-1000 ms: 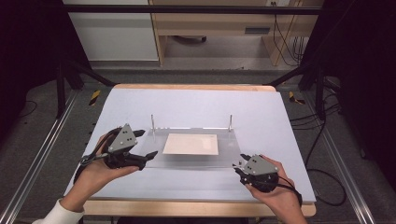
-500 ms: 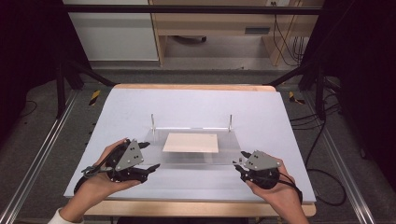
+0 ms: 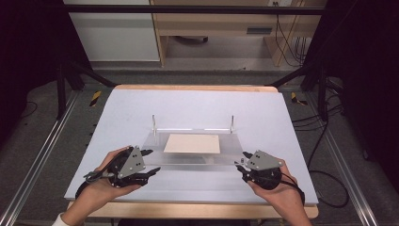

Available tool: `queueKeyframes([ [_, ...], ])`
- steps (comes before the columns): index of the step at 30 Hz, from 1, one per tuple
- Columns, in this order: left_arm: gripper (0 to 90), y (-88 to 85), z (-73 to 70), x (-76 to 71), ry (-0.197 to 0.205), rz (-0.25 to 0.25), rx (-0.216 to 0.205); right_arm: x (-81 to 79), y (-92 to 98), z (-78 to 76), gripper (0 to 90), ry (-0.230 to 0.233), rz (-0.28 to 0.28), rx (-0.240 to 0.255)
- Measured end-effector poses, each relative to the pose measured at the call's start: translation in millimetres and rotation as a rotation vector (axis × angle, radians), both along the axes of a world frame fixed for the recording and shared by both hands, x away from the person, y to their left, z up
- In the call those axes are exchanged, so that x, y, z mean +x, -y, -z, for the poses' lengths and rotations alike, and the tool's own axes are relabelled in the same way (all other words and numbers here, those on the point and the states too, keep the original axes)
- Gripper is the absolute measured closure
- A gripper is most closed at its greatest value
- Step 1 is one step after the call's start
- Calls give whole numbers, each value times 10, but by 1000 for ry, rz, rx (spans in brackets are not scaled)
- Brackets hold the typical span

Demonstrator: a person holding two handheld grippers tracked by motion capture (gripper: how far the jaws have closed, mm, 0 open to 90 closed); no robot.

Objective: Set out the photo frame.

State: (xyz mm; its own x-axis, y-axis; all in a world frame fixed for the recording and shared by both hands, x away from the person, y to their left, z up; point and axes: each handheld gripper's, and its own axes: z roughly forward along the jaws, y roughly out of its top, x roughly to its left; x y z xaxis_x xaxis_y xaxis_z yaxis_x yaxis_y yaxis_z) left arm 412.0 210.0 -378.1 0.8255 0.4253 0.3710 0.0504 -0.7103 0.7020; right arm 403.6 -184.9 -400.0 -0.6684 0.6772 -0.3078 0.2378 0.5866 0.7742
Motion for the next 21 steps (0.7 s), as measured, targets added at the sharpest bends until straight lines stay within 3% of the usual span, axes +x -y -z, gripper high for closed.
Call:
queueKeyframes([
  [13, 521, 16, 82, 26, 51, -1, 41, 22, 4, -30, 546, -13, 0, 4],
  [21, 566, 3, 119, 61, 41, -15, 40, 31, 5, -45, 546, -19, 2, 5],
])
